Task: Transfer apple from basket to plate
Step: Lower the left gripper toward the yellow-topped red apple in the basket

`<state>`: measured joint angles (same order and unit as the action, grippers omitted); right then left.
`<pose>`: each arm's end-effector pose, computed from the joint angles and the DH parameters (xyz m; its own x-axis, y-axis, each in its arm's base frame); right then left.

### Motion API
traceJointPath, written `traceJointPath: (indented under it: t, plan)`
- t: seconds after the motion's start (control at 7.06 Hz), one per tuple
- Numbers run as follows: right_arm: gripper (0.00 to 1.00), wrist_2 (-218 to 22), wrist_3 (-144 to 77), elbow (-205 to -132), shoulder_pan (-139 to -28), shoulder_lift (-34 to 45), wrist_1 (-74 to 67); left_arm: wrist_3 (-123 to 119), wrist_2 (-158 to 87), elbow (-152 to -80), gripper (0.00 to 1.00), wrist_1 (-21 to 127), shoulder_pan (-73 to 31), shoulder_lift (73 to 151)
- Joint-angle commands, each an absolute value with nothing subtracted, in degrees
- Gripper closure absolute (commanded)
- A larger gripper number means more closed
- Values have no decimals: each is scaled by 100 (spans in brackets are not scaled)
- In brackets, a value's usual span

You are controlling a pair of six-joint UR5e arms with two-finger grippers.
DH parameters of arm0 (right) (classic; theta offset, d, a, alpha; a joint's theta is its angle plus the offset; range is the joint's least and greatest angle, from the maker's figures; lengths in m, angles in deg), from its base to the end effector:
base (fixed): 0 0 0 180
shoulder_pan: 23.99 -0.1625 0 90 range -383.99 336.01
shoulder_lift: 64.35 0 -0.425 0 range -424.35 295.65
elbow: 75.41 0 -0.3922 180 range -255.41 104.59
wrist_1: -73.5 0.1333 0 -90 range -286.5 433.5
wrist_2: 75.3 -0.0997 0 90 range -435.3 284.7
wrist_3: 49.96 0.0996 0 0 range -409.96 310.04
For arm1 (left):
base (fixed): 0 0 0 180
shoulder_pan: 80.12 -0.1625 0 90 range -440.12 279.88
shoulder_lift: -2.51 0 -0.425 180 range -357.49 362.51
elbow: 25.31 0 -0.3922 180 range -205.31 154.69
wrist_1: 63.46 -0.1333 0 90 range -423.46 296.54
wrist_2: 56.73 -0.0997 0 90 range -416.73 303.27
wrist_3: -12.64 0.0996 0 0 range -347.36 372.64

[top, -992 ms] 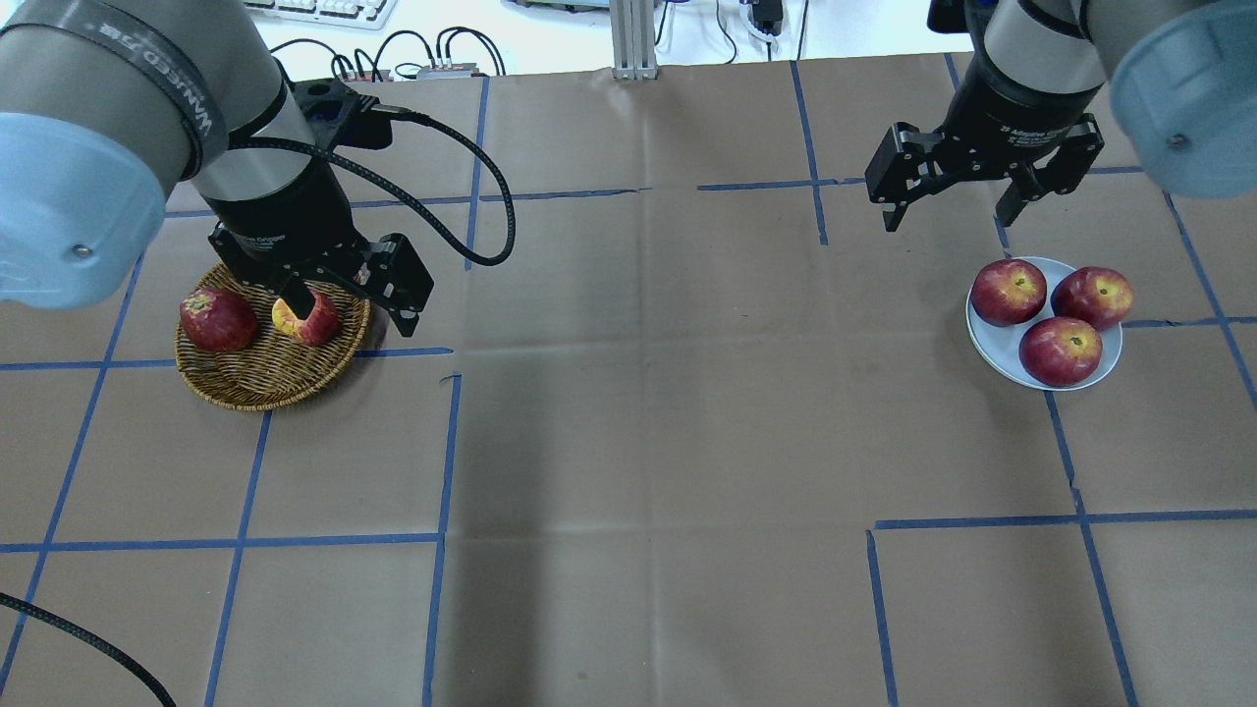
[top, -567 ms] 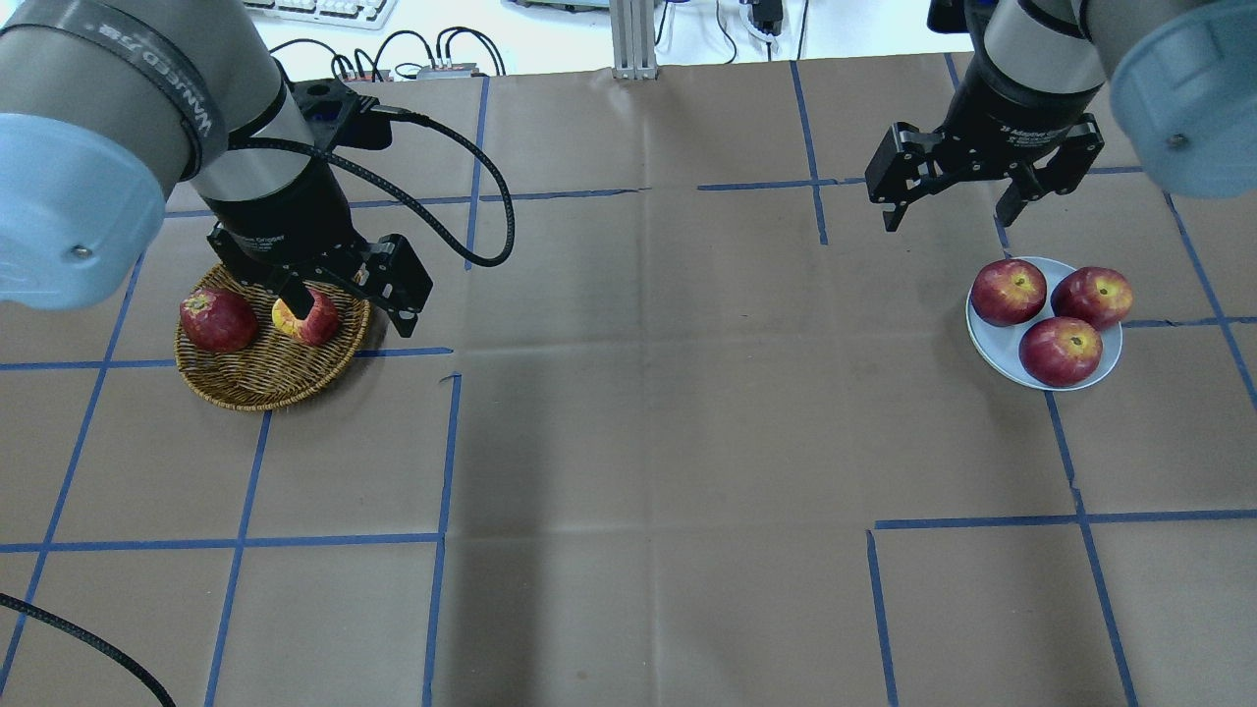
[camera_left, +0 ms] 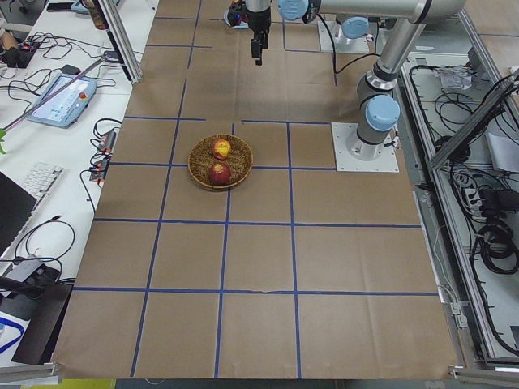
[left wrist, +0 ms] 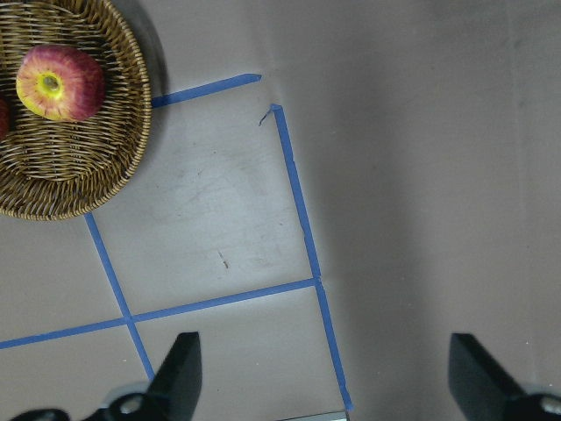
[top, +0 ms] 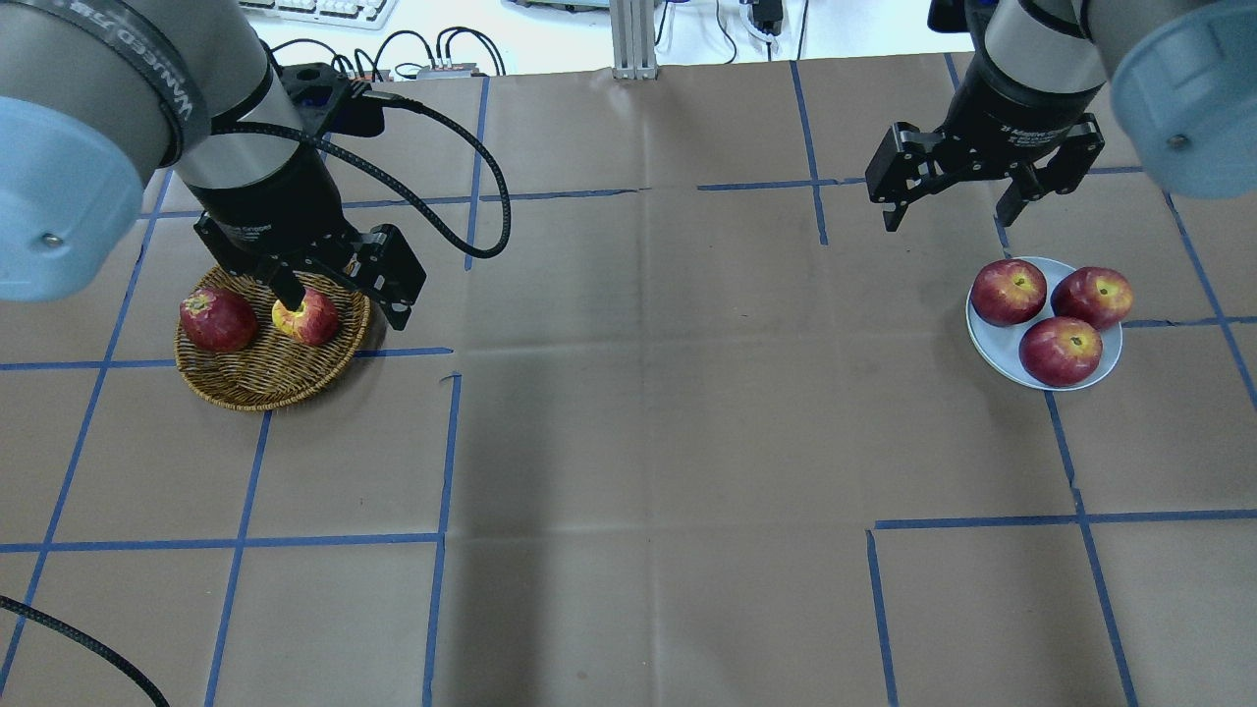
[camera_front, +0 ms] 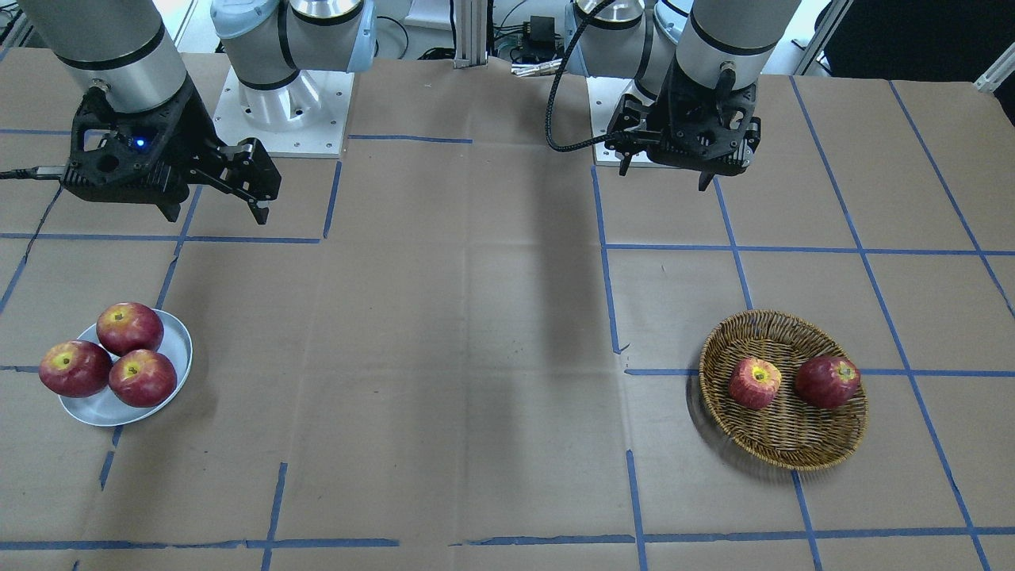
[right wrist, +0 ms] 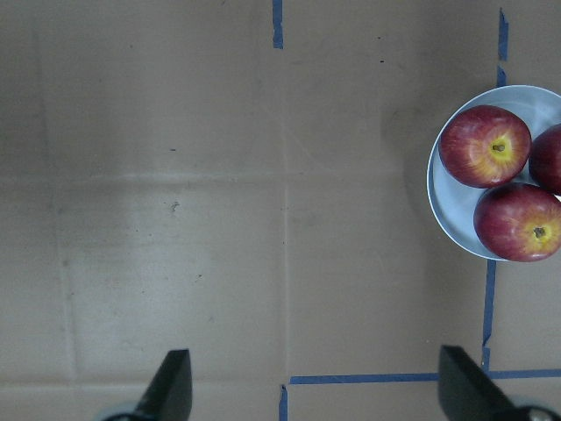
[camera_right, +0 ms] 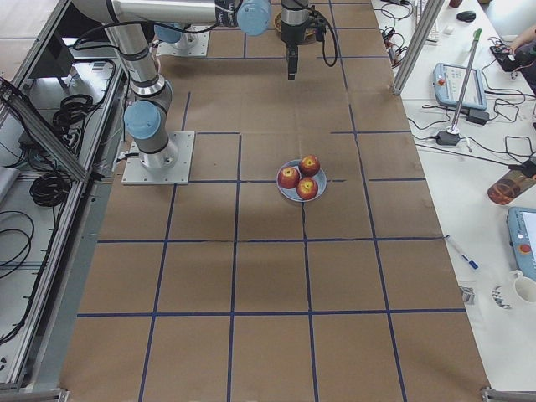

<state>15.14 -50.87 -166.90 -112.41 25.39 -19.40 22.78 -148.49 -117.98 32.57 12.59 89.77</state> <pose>0.1188 -0.4991 0.4779 -0.9999 0.0118 0.0080 0.0117 0.9997 -0.0199 -0.1519 -0.4540 0.4781 -0.9744 0.2246 -0.0118 0.2220 0.9691 0.1076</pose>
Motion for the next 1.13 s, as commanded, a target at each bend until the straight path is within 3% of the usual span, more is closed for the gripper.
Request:
traceJointPath:
  t: [0.0,0.57,0.99]
  plan:
    - [0,1514,-5093,-16690,-11241,2538,-1940,2266,-14866,-11760,1,3295,1121,8970]
    - [0,1514,-5093,-16690,-11241,2538,-1940,2240,-14849,-11778,1,3190,944,8839]
    - [0,1514,-5093,-16690,-11249,2538,-1940,2745,-14831,-12285,3,2526,595,8961]
